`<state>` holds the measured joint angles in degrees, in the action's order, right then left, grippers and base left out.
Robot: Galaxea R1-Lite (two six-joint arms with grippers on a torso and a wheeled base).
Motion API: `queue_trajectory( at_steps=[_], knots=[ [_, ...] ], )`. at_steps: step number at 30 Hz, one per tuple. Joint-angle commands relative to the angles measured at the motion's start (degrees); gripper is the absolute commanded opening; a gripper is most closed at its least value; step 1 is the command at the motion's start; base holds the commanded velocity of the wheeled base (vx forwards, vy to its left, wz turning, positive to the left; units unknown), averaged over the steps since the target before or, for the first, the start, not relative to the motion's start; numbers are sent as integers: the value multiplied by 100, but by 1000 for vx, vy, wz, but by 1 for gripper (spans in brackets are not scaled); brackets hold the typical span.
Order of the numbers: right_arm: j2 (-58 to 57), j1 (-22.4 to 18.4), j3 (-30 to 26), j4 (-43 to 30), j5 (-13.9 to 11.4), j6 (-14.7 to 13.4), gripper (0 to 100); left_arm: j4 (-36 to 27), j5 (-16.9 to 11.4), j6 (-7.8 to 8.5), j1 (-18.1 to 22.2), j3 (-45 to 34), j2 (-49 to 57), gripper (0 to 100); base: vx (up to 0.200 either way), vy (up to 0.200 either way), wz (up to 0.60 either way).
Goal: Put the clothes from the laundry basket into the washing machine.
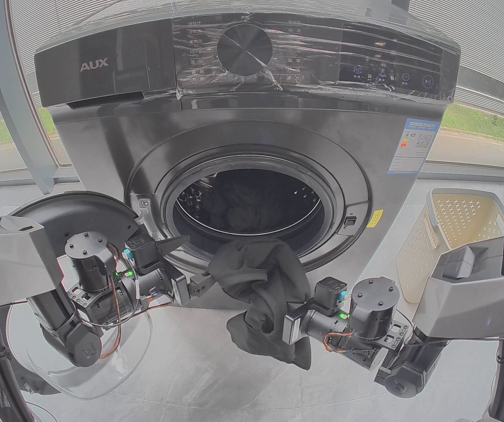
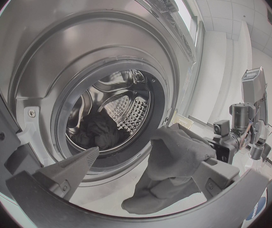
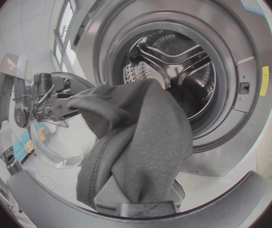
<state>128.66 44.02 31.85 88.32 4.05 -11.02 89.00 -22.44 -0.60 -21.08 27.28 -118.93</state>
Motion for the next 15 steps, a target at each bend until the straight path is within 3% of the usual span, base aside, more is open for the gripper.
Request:
queue_trajectory(
  at_steps=[1, 9, 15],
  knots=[
    [-16, -262, 102, -87, 44, -32, 0, 12, -23, 7, 69, 5, -104, 100, 0, 0, 0],
    [-8, -465, 154, -148, 211, -137, 0, 12, -23, 16, 201, 14, -69, 100, 0, 0, 0],
    [-69, -860, 313, -289, 316, -172, 0, 12, -41, 33, 130, -74, -16, 100, 0, 0, 0]
  ],
)
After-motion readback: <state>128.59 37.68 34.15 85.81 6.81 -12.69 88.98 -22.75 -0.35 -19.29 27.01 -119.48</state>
